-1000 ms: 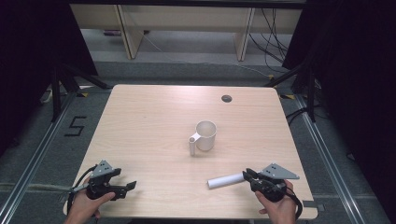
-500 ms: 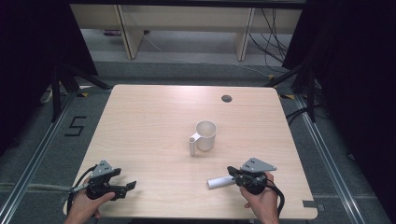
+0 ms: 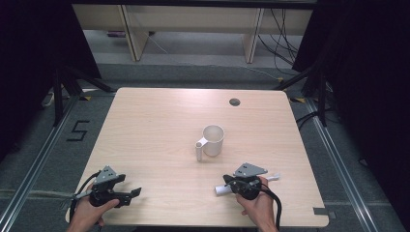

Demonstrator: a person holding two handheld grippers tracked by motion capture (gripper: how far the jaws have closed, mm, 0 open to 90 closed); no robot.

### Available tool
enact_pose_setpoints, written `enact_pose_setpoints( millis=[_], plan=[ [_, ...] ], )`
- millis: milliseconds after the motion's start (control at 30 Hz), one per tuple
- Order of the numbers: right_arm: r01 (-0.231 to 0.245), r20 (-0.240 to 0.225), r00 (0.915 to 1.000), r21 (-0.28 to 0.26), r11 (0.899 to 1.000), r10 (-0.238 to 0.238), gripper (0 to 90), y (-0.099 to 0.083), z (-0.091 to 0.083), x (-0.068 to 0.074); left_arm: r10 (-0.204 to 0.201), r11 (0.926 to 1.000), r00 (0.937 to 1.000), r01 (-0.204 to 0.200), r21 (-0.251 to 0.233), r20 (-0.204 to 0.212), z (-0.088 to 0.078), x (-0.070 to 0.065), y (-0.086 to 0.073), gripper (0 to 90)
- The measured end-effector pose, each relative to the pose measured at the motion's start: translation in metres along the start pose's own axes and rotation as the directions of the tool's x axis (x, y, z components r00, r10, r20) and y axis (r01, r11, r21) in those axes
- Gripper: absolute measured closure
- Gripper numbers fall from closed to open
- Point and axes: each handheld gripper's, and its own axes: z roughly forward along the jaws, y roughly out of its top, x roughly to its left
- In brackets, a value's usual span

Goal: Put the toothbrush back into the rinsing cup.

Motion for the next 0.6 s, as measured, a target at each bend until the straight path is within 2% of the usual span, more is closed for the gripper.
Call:
enact_pose_setpoints(
  millis=[233,300,333,433,467,500,600],
  plan=[
    [0.018,-0.008,0.9998,0.038,0.999,-0.017,90.0,0.001,0.011,0.004,0.003,1.0,1.0,-0.003,0.006,0.006,0.0,0.0,0.0,15.2],
    [0.005,-0.017,0.9998,0.052,0.999,-0.004,90.0,0.0,0.012,0.006,0.004,1.0,1.0,-0.004,0.004,0.008,-0.001,0.001,0.0,15.2],
    [0.023,-0.02,0.9996,0.053,0.998,-0.022,90.0,-0.001,0.013,0.005,0.001,1.0,1.0,-0.001,-0.002,0.008,-0.001,0.001,0.0,15.2],
    [0.028,-0.025,0.9993,0.057,0.998,-0.027,90.0,-0.001,0.014,0.006,-0.006,0.9999,0.9999,0.006,-0.008,0.008,0.0,0.0,0.0,15.2],
    [0.004,-0.027,0.9996,0.072,0.997,-0.002,90.0,-0.001,0.012,0.008,-0.005,1.0,1.0,0.005,-0.003,0.007,-0.001,0.0,0.0,15.2],
    [0.025,-0.037,0.999,0.059,0.998,-0.023,90.0,-0.002,0.013,0.008,-0.004,1.0,1.0,0.004,0.003,0.007,-0.002,0.0,0.001,15.2],
    [0.021,-0.041,0.999,0.072,0.997,-0.018,90.0,-0.003,0.011,0.009,0.001,1.0,1.0,-0.001,-0.01,0.009,-0.002,0.0,0.001,15.2]
  ],
)
